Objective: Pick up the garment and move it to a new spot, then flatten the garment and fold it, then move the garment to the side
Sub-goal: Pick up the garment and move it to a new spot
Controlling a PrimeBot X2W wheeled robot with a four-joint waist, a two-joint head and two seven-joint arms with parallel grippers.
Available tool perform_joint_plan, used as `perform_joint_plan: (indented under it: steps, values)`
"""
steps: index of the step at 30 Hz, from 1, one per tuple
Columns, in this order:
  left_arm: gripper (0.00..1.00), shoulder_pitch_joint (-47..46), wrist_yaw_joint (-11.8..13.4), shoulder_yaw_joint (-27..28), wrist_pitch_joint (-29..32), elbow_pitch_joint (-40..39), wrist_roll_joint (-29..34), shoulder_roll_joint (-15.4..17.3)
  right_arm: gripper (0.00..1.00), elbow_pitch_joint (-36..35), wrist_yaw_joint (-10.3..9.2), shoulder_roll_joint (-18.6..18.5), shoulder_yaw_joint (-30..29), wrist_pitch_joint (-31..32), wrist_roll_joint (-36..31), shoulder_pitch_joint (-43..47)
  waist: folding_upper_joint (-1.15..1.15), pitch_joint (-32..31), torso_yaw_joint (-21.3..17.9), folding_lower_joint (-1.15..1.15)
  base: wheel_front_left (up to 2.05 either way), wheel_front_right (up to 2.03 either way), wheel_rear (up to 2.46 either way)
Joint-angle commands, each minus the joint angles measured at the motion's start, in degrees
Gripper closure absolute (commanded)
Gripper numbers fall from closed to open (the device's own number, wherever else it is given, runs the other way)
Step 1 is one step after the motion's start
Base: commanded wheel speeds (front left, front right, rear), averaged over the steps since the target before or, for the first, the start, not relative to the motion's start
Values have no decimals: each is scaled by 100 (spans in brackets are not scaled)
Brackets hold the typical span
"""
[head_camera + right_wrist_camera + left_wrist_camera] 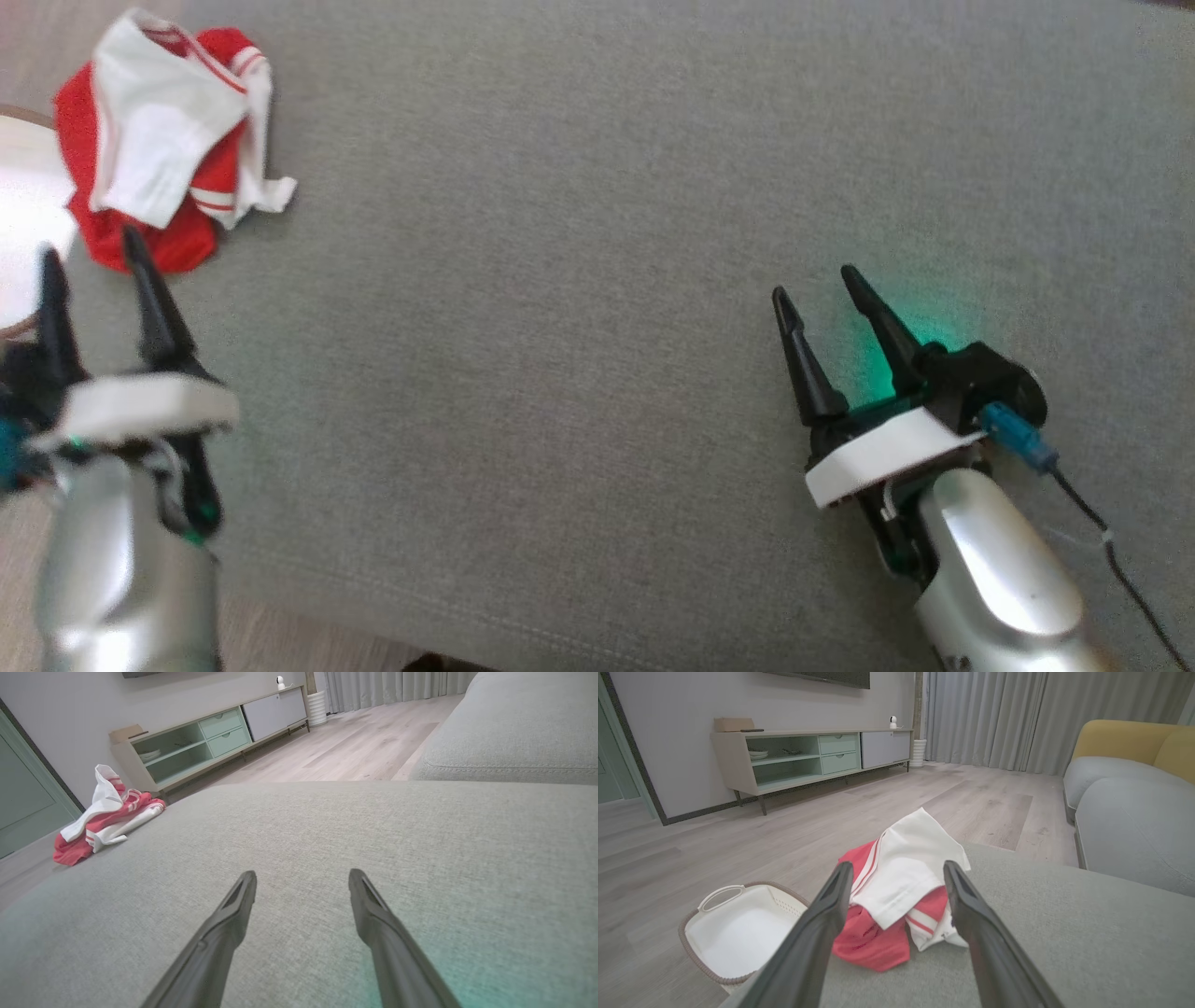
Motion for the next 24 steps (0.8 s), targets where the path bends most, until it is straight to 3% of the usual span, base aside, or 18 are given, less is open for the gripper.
perform_joint_plan:
  steps: [1,9,13,17,24]
  values:
    - [0,-400,-26,236,-27,99,12,373,0,-239,40,-43,166,-62,-28,-174,0,245,-171,-1,0,0,0]
    - [0,-1447,-143,273,179,1411,-65,942,0,-469,40,-234,259,-62,107,-350,0,717,-486,-1,0,0,0]
    - [0,-1783,-24,432,326,2045,-200,1142,0,-557,40,-300,271,-62,160,-416,0,926,-640,-1,0,0,0]
    - [0,-1925,93,540,426,2582,-288,1305,0,-629,40,-356,338,-62,216,-454,0,1052,-800,-1,0,0,0]
    - [0,-2161,74,502,635,3239,-346,1429,0,-745,40,-514,318,-62,219,-537,0,1240,-913,-1,0,0,0]
